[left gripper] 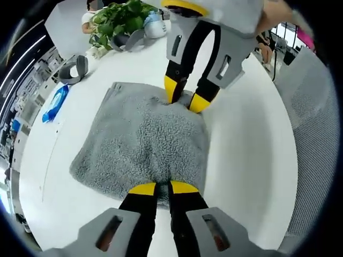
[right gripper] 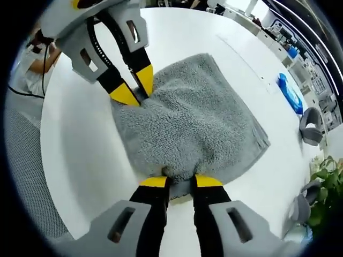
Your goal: Fold the towel on the table until its edges align and the towel forms a compact rectangular stack.
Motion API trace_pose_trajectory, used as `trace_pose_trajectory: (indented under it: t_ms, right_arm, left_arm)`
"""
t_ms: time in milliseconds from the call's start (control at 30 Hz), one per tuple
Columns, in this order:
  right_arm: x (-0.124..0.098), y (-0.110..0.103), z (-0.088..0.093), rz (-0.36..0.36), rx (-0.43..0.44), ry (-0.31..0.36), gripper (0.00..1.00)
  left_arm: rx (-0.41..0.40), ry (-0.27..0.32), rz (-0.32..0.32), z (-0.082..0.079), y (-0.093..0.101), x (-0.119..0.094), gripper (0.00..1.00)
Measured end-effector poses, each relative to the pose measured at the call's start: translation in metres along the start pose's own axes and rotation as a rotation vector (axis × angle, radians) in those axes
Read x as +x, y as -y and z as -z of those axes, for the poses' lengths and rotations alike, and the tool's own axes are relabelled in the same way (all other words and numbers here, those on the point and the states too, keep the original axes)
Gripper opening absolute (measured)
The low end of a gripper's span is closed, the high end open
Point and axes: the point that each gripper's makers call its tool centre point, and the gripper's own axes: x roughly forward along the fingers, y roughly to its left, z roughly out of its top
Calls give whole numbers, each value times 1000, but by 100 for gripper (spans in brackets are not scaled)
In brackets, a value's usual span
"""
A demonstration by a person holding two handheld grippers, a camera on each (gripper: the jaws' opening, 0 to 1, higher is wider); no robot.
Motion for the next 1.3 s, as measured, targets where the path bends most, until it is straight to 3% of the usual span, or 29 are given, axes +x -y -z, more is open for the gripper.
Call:
trace_pose_trajectory:
  t_ms: [100,233,267,333,367,467,533,633,833,933,1100,1200,1300]
  right_arm:
    - [1,7,-3,15,51,56,16]
    - [-3,9,-3,8,107,147,16]
    - [-6,10,-2,11,91,180,16]
    - [-17,10,4,48,84,215,16]
    - [-23,9,6,58,87,238,16]
    - [-48,0,7,58,202,336,22]
    - [-67,-10,6,54,226,410,33]
    - [-94,-19,8,111,225,493,57]
    - [-146,-44,15,179,259,600,93]
    - [-173,-54,23,210,318,656,99]
    - [-201,-66,54,287,381,668,99]
    - [-210,-73,72,340,391,668,99]
    - [-213,-76,87,378,449,668,99]
  left_arm:
    - [-29,43,-22,-1,-7,0,8]
    - [-134,147,-60,-1,-12,-6,8]
    - [-180,207,-51,-1,-10,-11,9]
    - [-272,258,-89,8,-14,-26,9]
    - [-278,288,-96,9,-13,-34,9]
    - [-306,340,-99,16,-4,-57,13]
    - [-342,398,-105,18,6,-77,25]
    - [-395,489,-155,16,22,-110,33]
    - [-462,688,-249,0,55,-172,65]
    - [-495,766,-308,-4,69,-202,78]
    - [-524,824,-415,-3,85,-231,99]
    - [-528,835,-455,-1,97,-235,99]
    - [-512,803,-480,1,108,-227,99]
